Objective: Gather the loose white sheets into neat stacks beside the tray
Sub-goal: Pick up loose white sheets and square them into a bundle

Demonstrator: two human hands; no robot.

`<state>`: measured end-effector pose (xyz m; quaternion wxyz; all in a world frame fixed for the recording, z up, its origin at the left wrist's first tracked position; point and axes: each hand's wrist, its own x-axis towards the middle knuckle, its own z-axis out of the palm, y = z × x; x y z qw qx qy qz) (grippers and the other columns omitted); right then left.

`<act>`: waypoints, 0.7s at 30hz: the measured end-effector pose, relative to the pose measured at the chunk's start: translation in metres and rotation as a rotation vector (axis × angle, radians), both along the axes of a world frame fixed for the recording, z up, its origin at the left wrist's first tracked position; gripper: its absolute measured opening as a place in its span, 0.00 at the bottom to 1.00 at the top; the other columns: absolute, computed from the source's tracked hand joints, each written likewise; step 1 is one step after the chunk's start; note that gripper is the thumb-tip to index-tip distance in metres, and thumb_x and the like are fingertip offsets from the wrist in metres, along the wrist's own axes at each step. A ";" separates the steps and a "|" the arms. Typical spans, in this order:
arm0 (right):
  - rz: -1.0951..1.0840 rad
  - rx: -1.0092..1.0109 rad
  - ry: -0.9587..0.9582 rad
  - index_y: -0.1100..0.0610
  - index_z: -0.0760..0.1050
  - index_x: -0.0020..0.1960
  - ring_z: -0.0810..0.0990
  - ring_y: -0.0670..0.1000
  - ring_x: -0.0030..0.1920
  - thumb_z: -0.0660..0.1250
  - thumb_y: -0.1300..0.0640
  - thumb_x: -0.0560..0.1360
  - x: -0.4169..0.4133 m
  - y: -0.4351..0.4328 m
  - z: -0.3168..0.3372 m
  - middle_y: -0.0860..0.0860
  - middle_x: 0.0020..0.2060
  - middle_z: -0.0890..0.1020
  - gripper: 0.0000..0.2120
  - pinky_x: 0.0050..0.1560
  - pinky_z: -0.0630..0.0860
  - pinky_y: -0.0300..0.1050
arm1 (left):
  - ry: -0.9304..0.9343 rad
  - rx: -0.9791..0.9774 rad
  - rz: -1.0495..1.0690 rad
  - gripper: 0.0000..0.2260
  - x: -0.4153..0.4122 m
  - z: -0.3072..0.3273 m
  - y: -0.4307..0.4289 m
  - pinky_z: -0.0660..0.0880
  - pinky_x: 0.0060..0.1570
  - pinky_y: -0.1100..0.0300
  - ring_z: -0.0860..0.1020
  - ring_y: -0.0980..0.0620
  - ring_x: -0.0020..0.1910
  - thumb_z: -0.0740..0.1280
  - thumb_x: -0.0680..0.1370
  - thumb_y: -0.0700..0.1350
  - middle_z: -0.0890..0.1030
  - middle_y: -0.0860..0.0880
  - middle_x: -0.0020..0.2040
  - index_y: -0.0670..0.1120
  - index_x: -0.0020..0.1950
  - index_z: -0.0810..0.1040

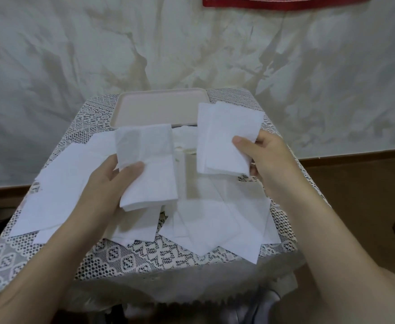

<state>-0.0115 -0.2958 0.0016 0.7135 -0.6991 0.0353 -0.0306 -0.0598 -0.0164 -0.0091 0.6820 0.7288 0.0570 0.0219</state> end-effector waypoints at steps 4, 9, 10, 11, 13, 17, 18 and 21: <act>0.207 -0.287 0.053 0.57 0.82 0.46 0.77 0.46 0.29 0.71 0.60 0.79 -0.015 0.003 -0.007 0.48 0.33 0.84 0.04 0.25 0.68 0.36 | 0.000 0.017 -0.003 0.12 -0.004 0.001 -0.001 0.82 0.35 0.62 0.87 0.53 0.43 0.68 0.82 0.49 0.88 0.51 0.49 0.52 0.65 0.80; 0.269 -0.665 0.134 0.55 0.82 0.48 0.86 0.54 0.45 0.74 0.50 0.75 -0.023 0.007 -0.023 0.50 0.43 0.87 0.09 0.47 0.81 0.53 | 0.001 0.064 0.016 0.11 -0.005 0.001 -0.001 0.81 0.38 0.59 0.87 0.54 0.45 0.68 0.83 0.49 0.88 0.53 0.51 0.53 0.65 0.80; 0.259 -0.716 0.139 0.54 0.81 0.48 0.85 0.53 0.45 0.75 0.47 0.74 -0.025 0.007 -0.022 0.49 0.43 0.86 0.10 0.47 0.80 0.51 | 0.003 0.065 0.017 0.11 -0.005 0.001 -0.001 0.81 0.41 0.57 0.87 0.53 0.46 0.68 0.83 0.50 0.88 0.53 0.51 0.53 0.65 0.81; 0.255 -0.741 0.143 0.54 0.81 0.48 0.85 0.52 0.44 0.75 0.46 0.74 -0.027 0.008 -0.021 0.48 0.43 0.86 0.11 0.45 0.79 0.50 | 0.005 0.061 0.017 0.11 -0.005 0.001 -0.001 0.80 0.43 0.54 0.87 0.51 0.47 0.68 0.82 0.50 0.88 0.52 0.51 0.53 0.64 0.81; 0.268 -0.725 0.156 0.54 0.81 0.47 0.85 0.52 0.43 0.75 0.46 0.74 -0.030 0.010 -0.019 0.49 0.42 0.85 0.12 0.44 0.80 0.51 | 0.010 0.052 0.014 0.11 -0.006 0.001 0.000 0.80 0.46 0.51 0.87 0.51 0.48 0.69 0.82 0.50 0.88 0.51 0.52 0.53 0.64 0.81; 0.312 -0.703 0.171 0.56 0.82 0.46 0.86 0.55 0.44 0.74 0.48 0.74 -0.033 0.013 -0.018 0.51 0.42 0.87 0.10 0.49 0.82 0.57 | 0.009 0.030 -0.006 0.12 -0.005 0.003 -0.001 0.80 0.46 0.51 0.87 0.50 0.48 0.71 0.81 0.52 0.88 0.51 0.52 0.53 0.64 0.81; 0.310 -0.689 0.162 0.56 0.82 0.46 0.86 0.55 0.44 0.74 0.49 0.75 -0.033 0.013 -0.018 0.51 0.42 0.87 0.09 0.48 0.82 0.56 | 0.008 0.028 -0.011 0.14 -0.005 0.003 -0.001 0.80 0.46 0.51 0.87 0.50 0.49 0.73 0.79 0.53 0.88 0.50 0.52 0.53 0.64 0.81; 0.212 -0.597 0.129 0.56 0.81 0.48 0.87 0.56 0.42 0.72 0.52 0.78 -0.028 0.007 -0.015 0.51 0.43 0.87 0.07 0.44 0.83 0.55 | 0.001 0.040 -0.010 0.17 -0.003 0.003 -0.004 0.80 0.45 0.53 0.87 0.51 0.48 0.73 0.77 0.55 0.88 0.51 0.52 0.53 0.65 0.81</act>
